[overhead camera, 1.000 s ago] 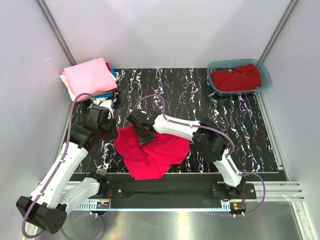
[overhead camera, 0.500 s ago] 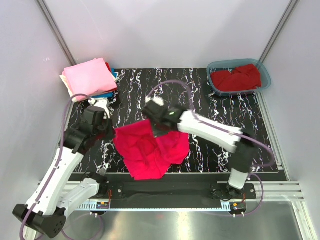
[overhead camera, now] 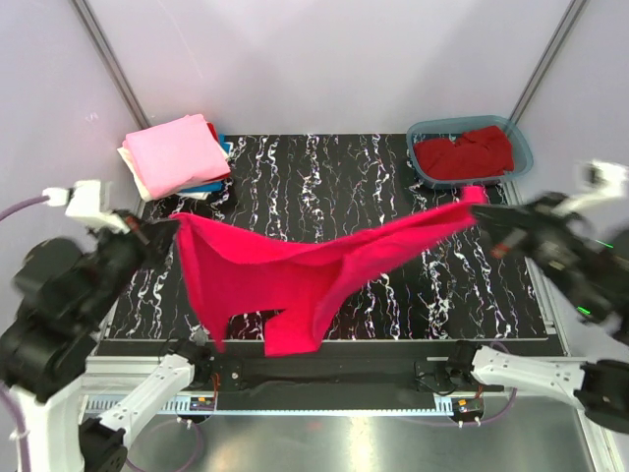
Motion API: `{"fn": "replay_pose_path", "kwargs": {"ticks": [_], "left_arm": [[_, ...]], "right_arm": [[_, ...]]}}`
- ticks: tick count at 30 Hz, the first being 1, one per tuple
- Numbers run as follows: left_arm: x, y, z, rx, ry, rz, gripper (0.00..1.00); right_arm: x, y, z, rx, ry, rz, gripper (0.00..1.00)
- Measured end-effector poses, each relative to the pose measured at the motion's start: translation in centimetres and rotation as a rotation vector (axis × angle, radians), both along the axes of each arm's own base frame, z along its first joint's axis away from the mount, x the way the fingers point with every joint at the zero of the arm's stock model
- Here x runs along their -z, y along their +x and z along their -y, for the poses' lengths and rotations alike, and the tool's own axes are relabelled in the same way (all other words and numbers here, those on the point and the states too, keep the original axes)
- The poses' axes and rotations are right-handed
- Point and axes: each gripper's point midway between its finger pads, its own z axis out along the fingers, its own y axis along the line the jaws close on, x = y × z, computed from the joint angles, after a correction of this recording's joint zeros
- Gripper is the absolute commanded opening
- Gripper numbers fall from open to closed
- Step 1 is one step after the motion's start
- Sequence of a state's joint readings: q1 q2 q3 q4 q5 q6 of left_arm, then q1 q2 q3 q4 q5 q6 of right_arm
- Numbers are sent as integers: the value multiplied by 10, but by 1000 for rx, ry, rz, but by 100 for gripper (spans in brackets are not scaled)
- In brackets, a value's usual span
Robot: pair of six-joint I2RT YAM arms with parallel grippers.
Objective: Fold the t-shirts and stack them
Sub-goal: Flatten the tshirt out
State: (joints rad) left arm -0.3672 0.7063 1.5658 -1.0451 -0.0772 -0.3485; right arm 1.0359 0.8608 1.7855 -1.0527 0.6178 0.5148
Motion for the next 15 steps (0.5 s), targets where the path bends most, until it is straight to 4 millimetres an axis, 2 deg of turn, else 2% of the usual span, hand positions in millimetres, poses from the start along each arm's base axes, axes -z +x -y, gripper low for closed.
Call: {"fn": "replay_pose_path", "kwargs": {"ticks": [2, 6, 10, 15], "left_arm": [[-21, -16, -7, 7, -3, 83, 0], [-55, -50, -22, 8, -8, 252, 0], [-88, -89, -38, 5, -17, 438, 0], [-115, -123, -49, 14, -24, 598, 0]], "right_arm": [[-18, -19, 35, -3, 69, 95, 0], [-38, -51, 82, -37, 176, 265, 0], [-55, -82, 100, -140, 221, 436, 0], [-85, -113, 101, -278, 201, 609, 0]]}}
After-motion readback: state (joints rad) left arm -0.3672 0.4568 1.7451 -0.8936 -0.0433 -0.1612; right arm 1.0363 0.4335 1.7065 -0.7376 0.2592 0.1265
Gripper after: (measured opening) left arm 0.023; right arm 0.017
